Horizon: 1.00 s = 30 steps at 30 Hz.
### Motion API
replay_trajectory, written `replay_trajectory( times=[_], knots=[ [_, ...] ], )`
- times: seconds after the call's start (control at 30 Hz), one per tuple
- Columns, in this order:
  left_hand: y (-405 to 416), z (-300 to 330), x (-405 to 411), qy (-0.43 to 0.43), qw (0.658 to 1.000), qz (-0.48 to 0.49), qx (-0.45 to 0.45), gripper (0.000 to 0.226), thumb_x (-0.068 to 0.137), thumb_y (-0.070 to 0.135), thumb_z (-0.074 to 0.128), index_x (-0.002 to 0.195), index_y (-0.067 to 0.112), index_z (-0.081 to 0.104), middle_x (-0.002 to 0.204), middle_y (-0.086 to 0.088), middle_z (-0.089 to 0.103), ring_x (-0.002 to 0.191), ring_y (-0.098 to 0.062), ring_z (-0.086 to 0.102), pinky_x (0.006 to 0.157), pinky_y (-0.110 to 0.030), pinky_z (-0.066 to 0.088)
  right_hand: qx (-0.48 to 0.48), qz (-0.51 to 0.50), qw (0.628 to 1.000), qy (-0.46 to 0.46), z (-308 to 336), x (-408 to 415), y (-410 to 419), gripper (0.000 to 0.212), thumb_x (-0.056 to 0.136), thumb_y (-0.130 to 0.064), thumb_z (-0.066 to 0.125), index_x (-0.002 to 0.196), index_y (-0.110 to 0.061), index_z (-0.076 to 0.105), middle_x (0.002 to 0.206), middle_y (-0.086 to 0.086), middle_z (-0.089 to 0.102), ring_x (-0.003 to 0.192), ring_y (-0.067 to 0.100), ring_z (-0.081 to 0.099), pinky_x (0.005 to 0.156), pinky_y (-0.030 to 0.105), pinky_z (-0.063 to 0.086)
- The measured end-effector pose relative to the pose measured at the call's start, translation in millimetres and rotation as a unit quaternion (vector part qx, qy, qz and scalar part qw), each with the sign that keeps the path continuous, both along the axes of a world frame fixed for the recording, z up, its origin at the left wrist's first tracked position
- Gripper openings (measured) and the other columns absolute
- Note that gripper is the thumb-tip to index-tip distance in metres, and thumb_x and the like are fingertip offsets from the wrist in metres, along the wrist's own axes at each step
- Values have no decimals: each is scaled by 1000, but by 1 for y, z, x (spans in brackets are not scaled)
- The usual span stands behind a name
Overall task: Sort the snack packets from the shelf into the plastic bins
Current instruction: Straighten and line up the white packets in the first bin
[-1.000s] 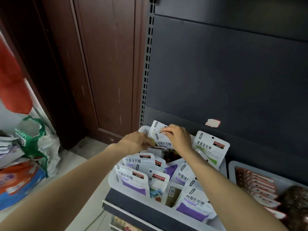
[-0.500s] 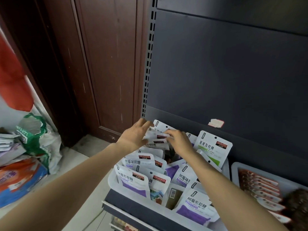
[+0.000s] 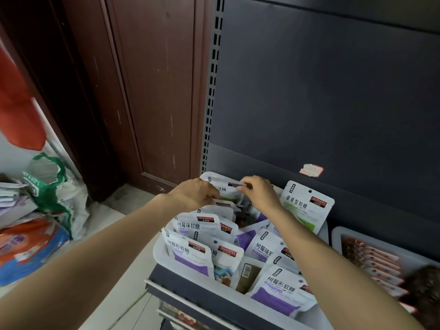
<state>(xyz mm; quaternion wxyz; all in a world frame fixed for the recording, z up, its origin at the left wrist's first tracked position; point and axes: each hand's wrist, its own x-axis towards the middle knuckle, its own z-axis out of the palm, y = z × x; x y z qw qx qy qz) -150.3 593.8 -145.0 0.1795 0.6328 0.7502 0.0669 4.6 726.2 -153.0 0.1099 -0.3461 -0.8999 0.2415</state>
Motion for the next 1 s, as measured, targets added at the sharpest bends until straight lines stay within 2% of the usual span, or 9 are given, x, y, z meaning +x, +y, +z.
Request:
replay_trajectory(
  times=[0.1, 0.23, 0.3, 0.43, 0.5, 0.6, 0.73, 0.9, 1.0],
  knots=[
    [-1, 3, 2, 1, 1000, 5, -1, 26, 94, 23, 55, 117, 28, 65, 119, 3, 65, 106, -21, 60, 93, -38, 47, 23, -20, 999, 29, 2, -2, -6, 24, 93, -20, 57, 74, -6, 57, 67, 4, 54, 66, 24, 50, 57, 35, 38],
    [-3, 8, 7, 18, 999, 19, 21, 32, 94, 21, 54, 123, 31, 59, 122, 5, 62, 108, -19, 60, 92, -34, 48, 61, -93, 990, 85, 18, 12, -3, 13, 90, -13, 55, 82, -6, 63, 78, 3, 67, 69, 23, 57, 61, 33, 44],
    [-3, 8, 11, 21, 998, 24, 47, 51, 91, 22, 57, 138, 37, 42, 133, 6, 55, 108, -18, 61, 92, -32, 49, 61, -92, 990, 91, 25, 19, -2, 12, 88, -13, 57, 79, -9, 63, 81, 2, 70, 70, 24, 61, 62, 32, 46],
    [-1, 7, 11, 24, 999, 20, 40, 83, 89, 31, 60, 146, 49, 2, 141, 4, 47, 101, -18, 64, 88, -36, 52, -80, -40, 992, 89, 24, 15, -13, 14, 90, -24, 57, 86, -13, 65, 80, 6, 70, 76, 26, 68, 75, 47, 56],
    [-2, 7, 10, 11, 999, 27, 17, 84, 89, 35, 60, 144, 53, -2, 134, 2, 55, 104, -19, 63, 90, -37, 51, -171, -38, 979, 105, 24, 11, -18, 27, 97, -30, 47, 97, -11, 66, 91, 11, 71, 81, 27, 69, 80, 49, 56],
    [-7, 7, 9, -9, 1000, 25, -9, 84, 90, 38, 59, 139, 60, -5, 138, 4, 52, 110, -18, 61, 92, -38, 50, -245, -11, 962, 123, 28, 13, -22, 31, 100, -16, 42, 128, -21, 55, 109, 8, 68, 88, 23, 69, 81, 39, 58],
    [-9, 8, 11, -39, 999, 15, -9, 79, 91, 39, 57, 136, 65, -3, 142, 8, 47, 119, -19, 55, 98, -41, 45, -135, 40, 987, 72, 27, 10, -18, 63, 89, 2, 56, 137, -37, 46, 121, -3, 62, 108, 15, 61, 82, 36, 57],
    [-12, 3, 10, -129, 990, 47, 30, 66, 91, 29, 61, 141, 48, 22, 139, 17, 48, 118, -14, 56, 102, -42, 44, 28, 2, 999, 36, 25, 5, -14, 37, 87, -6, 62, 115, -29, 68, 117, -2, 66, 103, 18, 62, 76, 33, 52],
    [-14, 4, 10, -139, 990, 35, 14, 54, 90, 29, 62, 135, 42, 36, 130, 21, 55, 116, -4, 54, 103, -34, 41, 111, 11, 993, 36, 32, 8, -15, 26, 86, -1, 59, 99, -18, 74, 117, -3, 61, 106, 16, 57, 75, 29, 47]
  ],
)
